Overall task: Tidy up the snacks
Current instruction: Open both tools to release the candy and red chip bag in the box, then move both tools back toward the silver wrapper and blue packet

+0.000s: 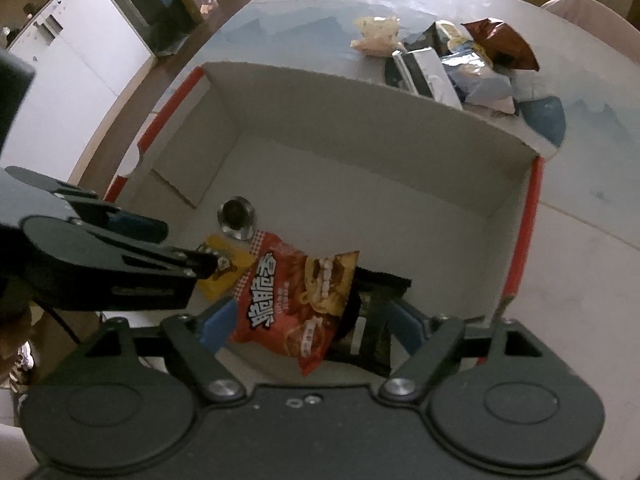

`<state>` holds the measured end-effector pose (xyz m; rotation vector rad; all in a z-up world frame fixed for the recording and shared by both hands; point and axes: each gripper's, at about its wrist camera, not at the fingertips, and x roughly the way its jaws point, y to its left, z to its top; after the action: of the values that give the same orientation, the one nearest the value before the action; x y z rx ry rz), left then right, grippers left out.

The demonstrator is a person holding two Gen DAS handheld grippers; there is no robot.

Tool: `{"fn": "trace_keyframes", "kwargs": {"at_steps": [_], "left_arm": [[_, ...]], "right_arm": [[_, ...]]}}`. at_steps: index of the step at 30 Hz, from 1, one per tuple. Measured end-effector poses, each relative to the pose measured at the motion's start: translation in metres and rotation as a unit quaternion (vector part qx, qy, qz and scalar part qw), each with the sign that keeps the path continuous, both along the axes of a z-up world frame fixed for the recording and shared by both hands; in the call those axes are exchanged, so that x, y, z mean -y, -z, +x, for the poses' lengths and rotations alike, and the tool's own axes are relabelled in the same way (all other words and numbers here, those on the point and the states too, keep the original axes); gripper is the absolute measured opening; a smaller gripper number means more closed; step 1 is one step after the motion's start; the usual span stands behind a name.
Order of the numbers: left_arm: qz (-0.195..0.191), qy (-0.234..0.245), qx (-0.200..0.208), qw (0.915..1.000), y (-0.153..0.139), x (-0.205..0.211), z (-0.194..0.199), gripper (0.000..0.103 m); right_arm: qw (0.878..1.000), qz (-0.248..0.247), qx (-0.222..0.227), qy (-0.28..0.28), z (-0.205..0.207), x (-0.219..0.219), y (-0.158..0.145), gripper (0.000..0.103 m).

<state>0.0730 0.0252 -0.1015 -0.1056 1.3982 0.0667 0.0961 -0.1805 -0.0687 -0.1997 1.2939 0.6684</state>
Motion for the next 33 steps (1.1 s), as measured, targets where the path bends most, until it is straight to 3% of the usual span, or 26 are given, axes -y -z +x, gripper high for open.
{"fn": "trace_keyframes", "kwargs": {"at_steps": [15, 20, 33], "left_arm": [[-0.003, 0.019, 0.070, 0.9974, -0.056, 0.007, -0.003, 0.062], [-0.003, 0.019, 0.091, 0.9956, -0.075, 0.007, 0.002, 0.074], [0.006, 0.008, 0.108, 0.9941, -0.104, 0.007, 0.041, 0.074]], "right_arm": [[0.999, 0.025, 0.042, 0.019, 0.004, 0.020, -0.046, 0.092], [0.997, 0.040, 0.058, 0.031, 0.010, 0.027, -0.061, 0.096], [0.993, 0.049, 0.085, 0.068, 0.052, 0.049, -0.066, 0.098]]}}
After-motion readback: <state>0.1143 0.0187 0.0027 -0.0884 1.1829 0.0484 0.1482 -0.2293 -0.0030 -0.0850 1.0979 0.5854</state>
